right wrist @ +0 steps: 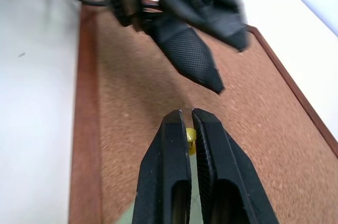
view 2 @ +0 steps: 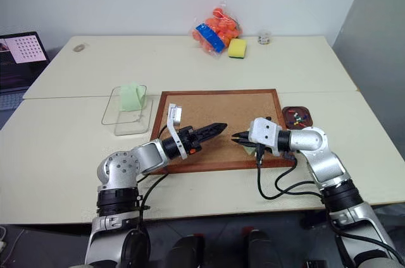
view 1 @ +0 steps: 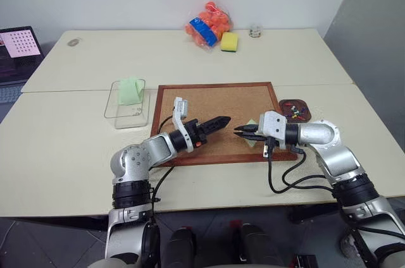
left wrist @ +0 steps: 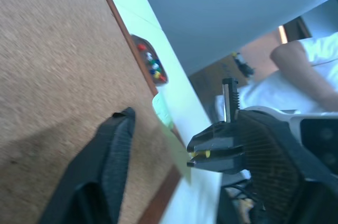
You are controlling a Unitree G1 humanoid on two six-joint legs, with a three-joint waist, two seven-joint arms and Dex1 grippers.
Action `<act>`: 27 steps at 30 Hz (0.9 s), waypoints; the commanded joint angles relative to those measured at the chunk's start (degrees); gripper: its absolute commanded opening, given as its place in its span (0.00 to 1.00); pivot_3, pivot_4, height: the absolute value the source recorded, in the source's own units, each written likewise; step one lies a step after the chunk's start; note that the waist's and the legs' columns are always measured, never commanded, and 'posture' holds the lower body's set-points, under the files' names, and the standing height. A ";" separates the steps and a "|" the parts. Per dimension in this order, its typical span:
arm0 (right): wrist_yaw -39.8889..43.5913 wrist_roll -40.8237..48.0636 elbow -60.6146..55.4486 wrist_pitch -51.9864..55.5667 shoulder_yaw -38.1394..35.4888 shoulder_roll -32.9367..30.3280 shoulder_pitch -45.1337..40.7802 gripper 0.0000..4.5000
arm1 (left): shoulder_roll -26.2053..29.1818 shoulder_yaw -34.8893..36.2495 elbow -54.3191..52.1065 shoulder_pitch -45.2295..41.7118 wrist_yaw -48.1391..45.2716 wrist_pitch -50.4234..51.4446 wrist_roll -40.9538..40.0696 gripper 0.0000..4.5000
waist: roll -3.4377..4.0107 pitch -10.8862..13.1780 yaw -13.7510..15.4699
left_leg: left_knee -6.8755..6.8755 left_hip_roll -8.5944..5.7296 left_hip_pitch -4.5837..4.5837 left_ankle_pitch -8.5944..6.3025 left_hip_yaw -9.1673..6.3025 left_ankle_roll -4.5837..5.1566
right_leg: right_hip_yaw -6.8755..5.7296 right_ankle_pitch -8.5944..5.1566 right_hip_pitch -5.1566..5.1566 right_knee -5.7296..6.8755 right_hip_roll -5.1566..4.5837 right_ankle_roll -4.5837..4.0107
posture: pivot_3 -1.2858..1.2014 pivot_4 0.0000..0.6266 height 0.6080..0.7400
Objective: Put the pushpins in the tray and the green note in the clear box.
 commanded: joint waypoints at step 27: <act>-13.98 12.71 -6.00 29.95 -12.62 5.41 -8.69 0.00 | 3.10 -6.43 -6.38 4.07 -6.76 -16.84 0.79 0.99 | -0.02 0.02 0.12 | -0.02 0.00 -0.05 0.00 0.03 -0.01 | 0.02 0.12 -0.04 -0.04 -0.04 -0.26 | 0.52 0.24 1.00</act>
